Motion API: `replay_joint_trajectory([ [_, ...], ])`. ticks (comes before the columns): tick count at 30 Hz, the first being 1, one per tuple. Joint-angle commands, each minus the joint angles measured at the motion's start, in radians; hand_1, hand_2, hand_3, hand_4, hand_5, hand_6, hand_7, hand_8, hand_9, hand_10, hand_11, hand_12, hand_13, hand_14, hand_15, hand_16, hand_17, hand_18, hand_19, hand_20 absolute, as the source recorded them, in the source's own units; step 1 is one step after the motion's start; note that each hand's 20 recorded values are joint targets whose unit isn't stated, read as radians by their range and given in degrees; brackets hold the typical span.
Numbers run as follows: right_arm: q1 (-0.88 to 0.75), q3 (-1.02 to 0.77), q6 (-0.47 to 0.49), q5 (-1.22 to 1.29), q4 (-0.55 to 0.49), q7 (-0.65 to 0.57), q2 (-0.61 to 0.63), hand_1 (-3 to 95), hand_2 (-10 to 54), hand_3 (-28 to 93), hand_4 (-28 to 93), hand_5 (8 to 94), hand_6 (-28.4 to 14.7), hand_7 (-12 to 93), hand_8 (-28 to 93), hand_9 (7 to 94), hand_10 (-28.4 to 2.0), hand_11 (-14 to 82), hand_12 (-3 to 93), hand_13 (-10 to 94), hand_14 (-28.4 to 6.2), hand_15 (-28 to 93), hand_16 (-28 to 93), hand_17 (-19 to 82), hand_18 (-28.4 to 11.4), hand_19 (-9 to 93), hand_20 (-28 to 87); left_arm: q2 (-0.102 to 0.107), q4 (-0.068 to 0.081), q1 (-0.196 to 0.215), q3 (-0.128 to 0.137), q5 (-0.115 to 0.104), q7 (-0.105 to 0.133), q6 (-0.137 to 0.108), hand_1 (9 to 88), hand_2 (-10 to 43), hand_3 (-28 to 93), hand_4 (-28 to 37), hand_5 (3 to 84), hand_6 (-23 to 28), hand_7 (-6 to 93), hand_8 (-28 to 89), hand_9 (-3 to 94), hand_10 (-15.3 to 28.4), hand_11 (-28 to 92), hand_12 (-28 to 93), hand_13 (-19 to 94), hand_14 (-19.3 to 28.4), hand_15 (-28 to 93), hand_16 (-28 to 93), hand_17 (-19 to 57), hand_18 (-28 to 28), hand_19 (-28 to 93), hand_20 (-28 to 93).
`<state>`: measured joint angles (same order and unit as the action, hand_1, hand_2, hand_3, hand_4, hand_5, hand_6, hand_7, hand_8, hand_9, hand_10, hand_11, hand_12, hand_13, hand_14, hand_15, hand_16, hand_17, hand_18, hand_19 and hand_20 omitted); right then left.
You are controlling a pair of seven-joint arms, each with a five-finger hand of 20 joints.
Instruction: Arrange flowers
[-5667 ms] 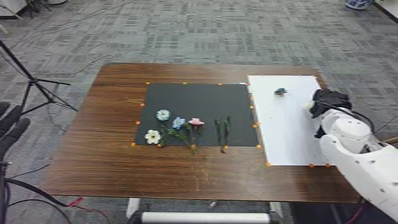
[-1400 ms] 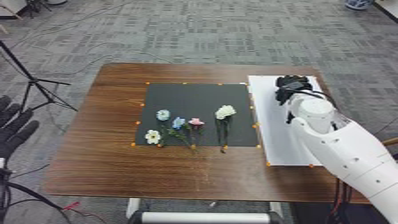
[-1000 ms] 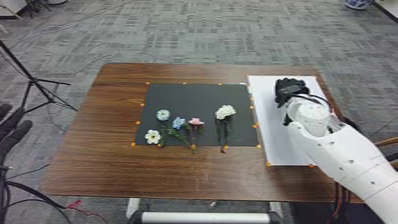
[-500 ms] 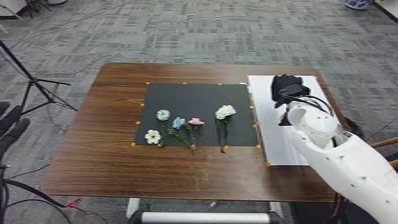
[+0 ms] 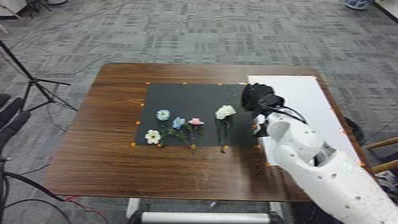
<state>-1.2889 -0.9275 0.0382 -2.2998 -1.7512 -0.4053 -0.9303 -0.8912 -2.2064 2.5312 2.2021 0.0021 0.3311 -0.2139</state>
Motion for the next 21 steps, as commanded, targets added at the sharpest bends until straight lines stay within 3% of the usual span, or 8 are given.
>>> replay_joint_trajectory([
  [1, -0.033, 0.030, 0.010, -0.066, -0.009, 0.017, -0.034, 64.0, -9.5, 69, -28, 74.1, 0.8, 26, 0, 84.2, -7.9, 16.3, 46.3, 61, -9.5, 63, 52, 30, -23.1, 80, 42, -0.009, -0.004, 0.012, 0.009, 0.005, -0.003, 0.007, 25.2, 17.7, 67, -28.3, 36.7, 9.2, 9.3, -7, 30.8, 14.0, 13, 14, 23, 14.5, 29, -2, -5.0, 13.3, 24, 11],
  [17, -0.087, 0.010, 0.021, -0.130, -0.048, 0.006, -0.001, 62.4, -9.5, 70, -28, 71.1, 0.0, 23, -1, 83.5, -8.2, 15.2, 44.8, 61, -9.7, 62, 51, 30, -23.7, 79, 42, -0.016, -0.007, 0.024, 0.020, -0.010, 0.005, 0.006, 25.2, 17.6, 67, -28.3, 36.6, 9.0, 9.3, -7, 30.9, 13.9, 13, 14, 23, 14.3, 29, -2, -5.0, 13.3, 24, 11],
  [21, -0.100, 0.001, 0.054, -0.128, -0.056, -0.007, -0.002, 59.5, -9.5, 69, -28, 67.8, -0.5, 19, -4, 81.4, -8.7, 14.1, 42.9, 60, -10.4, 62, 48, 29, -24.1, 79, 41, -0.020, -0.007, 0.018, 0.022, 0.027, -0.020, -0.015, 28.2, 14.3, 67, -28.2, 36.6, 9.0, 9.5, -6, 30.9, 13.7, 13, 14, 24, 14.1, 28, -2, -4.9, 13.3, 24, 11],
])
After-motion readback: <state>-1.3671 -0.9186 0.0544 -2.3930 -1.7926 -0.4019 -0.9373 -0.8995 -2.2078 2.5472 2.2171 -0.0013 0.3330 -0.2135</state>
